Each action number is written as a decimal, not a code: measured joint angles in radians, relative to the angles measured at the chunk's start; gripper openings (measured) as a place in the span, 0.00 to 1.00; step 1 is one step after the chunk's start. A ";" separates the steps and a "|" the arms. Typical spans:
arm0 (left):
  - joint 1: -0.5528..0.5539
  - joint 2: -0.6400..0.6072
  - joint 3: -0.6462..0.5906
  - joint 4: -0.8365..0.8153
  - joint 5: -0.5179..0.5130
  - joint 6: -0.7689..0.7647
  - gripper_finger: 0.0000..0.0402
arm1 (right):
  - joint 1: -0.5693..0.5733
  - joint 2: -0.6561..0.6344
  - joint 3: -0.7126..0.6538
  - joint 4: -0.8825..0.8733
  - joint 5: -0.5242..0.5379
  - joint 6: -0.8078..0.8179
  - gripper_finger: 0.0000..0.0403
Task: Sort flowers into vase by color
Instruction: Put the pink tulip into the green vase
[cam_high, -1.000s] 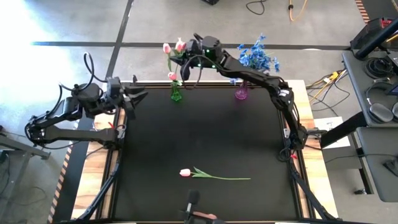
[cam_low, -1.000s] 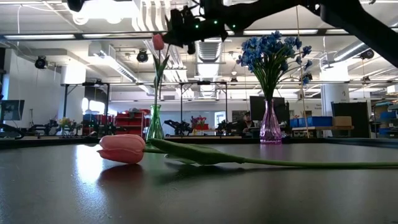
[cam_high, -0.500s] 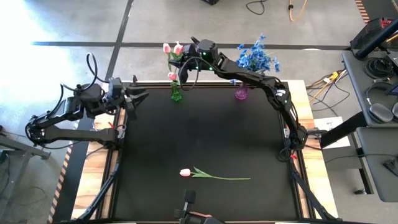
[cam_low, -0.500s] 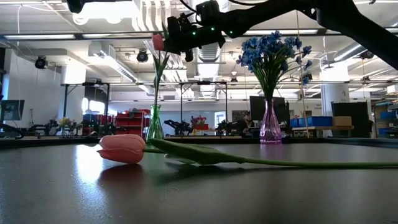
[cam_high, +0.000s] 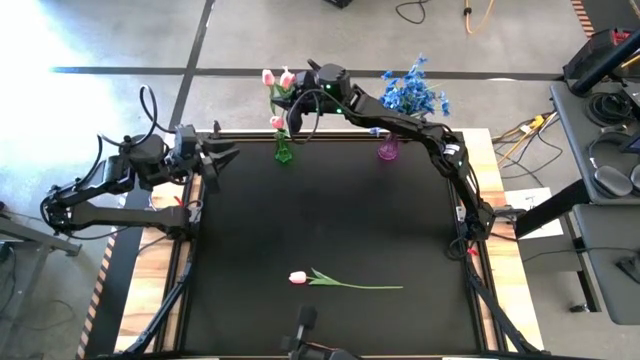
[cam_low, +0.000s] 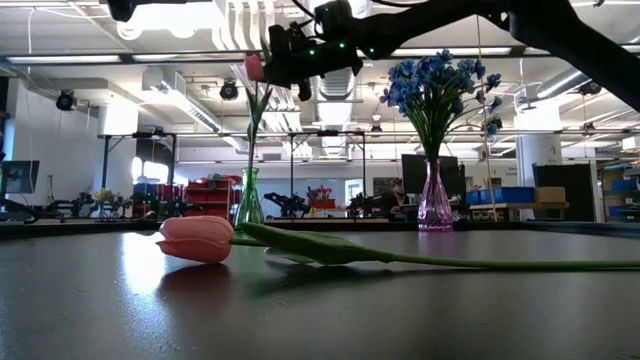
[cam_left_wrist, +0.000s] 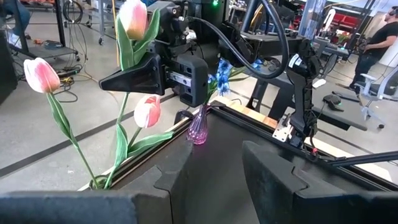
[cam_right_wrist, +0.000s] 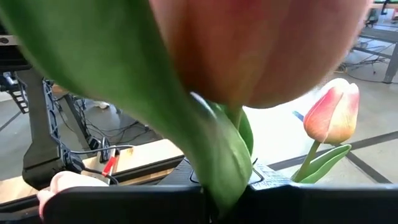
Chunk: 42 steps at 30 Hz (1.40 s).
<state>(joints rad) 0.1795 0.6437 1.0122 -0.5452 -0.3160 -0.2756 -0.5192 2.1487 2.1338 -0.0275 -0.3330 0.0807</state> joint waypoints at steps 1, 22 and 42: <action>0.000 0.000 0.000 0.000 0.000 0.000 0.30 | 0.000 0.000 0.000 -0.001 0.007 0.000 0.02; 0.000 0.012 -0.002 -0.003 0.000 0.000 0.30 | 0.000 0.024 0.004 -0.110 0.046 0.008 0.20; 0.000 0.017 -0.002 -0.033 0.003 0.004 0.30 | 0.001 -0.027 0.109 -0.379 0.048 0.008 0.52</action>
<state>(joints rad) 0.1798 0.6605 1.0107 -0.5779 -0.3130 -0.2714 -0.5179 2.1213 2.2433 -0.4060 -0.2853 0.0882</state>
